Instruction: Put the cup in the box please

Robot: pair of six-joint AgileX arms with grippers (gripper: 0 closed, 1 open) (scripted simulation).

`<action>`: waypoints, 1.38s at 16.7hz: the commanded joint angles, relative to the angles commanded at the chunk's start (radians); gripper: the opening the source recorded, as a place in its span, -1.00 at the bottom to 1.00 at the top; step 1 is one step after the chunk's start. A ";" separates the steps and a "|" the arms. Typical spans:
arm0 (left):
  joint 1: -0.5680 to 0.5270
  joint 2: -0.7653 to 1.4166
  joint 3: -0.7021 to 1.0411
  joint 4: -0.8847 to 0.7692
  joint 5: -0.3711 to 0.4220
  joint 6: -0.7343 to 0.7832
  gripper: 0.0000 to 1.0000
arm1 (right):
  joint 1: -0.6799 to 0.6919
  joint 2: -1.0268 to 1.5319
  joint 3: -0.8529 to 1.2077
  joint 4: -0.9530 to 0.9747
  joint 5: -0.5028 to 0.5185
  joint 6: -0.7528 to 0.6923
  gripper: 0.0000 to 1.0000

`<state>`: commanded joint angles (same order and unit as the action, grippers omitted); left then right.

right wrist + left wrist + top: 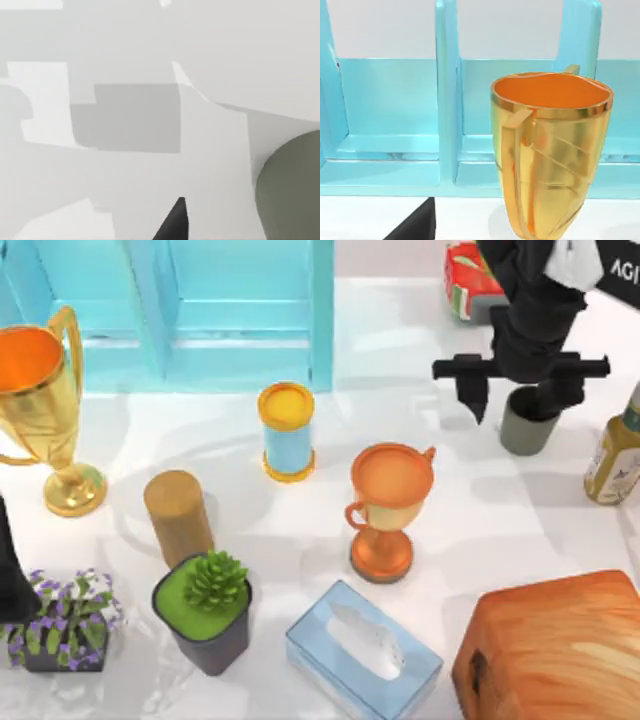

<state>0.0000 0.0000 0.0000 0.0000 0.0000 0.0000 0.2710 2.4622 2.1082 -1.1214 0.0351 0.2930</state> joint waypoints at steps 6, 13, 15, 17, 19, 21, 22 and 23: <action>0.000 0.000 0.000 0.000 0.000 0.000 1.00 | 0.000 0.000 0.000 0.000 0.000 0.000 -1.00; 0.000 0.000 0.000 0.000 0.000 0.000 1.00 | 0.000 0.000 0.000 0.000 0.000 0.000 -1.00; 0.000 0.000 0.000 0.000 0.000 0.000 1.00 | -0.001 -0.003 -0.002 -0.001 0.000 -0.001 -1.00; 0.000 0.000 0.000 0.000 0.000 0.000 1.00 | -0.025 -0.035 -0.005 -0.008 -0.004 -0.023 -1.00; 0.000 0.000 0.000 0.000 0.000 0.000 1.00 | -0.076 -0.100 -0.014 -0.024 -0.012 -0.068 -1.00; 0.000 0.000 0.000 0.000 0.000 0.000 1.00 | -0.149 -0.186 -0.033 -0.048 -0.022 -0.132 -1.00; 0.000 0.000 0.000 0.000 0.000 0.000 1.00 | -0.190 -0.233 -0.048 -0.062 -0.028 -0.168 -1.00; 0.000 0.000 0.000 0.000 0.000 0.000 1.00 | -0.234 -0.280 -0.066 -0.078 -0.034 -0.206 -1.00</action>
<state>0.0000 0.0000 0.0000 0.0000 0.0000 0.0000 0.0367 2.1820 2.0424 -1.1997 0.0014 0.0870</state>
